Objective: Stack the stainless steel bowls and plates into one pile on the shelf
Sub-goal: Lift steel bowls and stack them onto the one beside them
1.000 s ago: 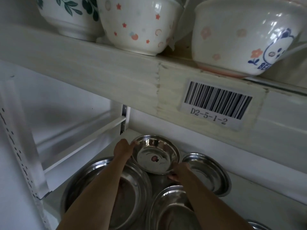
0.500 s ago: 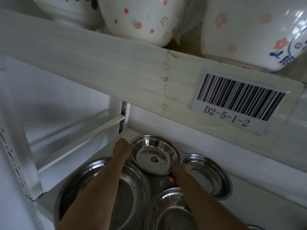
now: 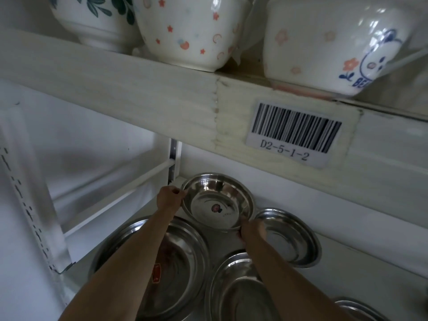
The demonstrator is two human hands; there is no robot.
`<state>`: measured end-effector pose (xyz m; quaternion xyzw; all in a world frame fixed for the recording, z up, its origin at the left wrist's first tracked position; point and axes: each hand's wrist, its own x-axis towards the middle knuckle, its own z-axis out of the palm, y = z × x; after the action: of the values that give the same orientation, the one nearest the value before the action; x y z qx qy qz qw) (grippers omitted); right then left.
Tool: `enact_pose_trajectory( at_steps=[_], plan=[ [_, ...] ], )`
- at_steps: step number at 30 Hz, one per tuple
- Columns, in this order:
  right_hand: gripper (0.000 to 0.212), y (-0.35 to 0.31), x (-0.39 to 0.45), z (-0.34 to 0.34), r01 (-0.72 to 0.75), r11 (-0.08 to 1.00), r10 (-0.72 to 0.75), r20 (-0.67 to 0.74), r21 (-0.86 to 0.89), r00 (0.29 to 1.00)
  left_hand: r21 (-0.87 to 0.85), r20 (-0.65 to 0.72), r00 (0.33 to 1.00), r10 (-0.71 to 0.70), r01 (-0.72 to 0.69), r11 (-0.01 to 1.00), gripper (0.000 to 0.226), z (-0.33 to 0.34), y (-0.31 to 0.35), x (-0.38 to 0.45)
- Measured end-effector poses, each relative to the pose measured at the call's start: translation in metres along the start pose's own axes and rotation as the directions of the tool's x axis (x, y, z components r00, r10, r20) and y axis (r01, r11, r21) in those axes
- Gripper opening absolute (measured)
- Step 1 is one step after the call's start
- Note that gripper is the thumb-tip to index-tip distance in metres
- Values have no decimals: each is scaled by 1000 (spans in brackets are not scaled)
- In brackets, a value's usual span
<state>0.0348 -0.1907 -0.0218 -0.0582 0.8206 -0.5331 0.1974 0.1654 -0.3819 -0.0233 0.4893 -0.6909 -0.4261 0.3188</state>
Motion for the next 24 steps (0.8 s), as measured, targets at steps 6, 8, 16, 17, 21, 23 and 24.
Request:
enact_pose_trajectory(
  at_steps=[6, 8, 16, 17, 21, 23, 24],
  plan=[
    [37, -3, 1, -6, 68, 997, -69, -47, -33, 997, -114, -49, 998, 29, -34, 993, 24, -12, 16, -21],
    [41, -4, -4, -12, 78, 996, -82, -79, -44, 994, -133, -58, 998, 38, -45, 990, 23, -16, 23, -32],
    [36, -7, -42, -55, 166, 986, -166, -121, -13, 979, -350, -14, 999, 35, -38, 936, 18, -31, 48, -90],
    [36, -4, -44, -61, 172, 985, -170, -131, 0, 977, -373, -8, 1000, 30, -31, 927, 21, -33, 51, -98],
    [35, 10, -55, -90, 203, 979, -198, -149, 16, 969, -400, 23, 998, 50, -36, 916, 19, -36, 61, -136],
    [32, 18, -64, -106, 224, 972, -213, -145, 64, 966, -408, 47, 997, 65, -40, 912, 18, -36, 61, -155],
    [30, 23, -69, -113, 226, 969, -210, -148, 97, 966, -421, 62, 996, 62, -30, 907, 19, -36, 61, -164]
  ],
)
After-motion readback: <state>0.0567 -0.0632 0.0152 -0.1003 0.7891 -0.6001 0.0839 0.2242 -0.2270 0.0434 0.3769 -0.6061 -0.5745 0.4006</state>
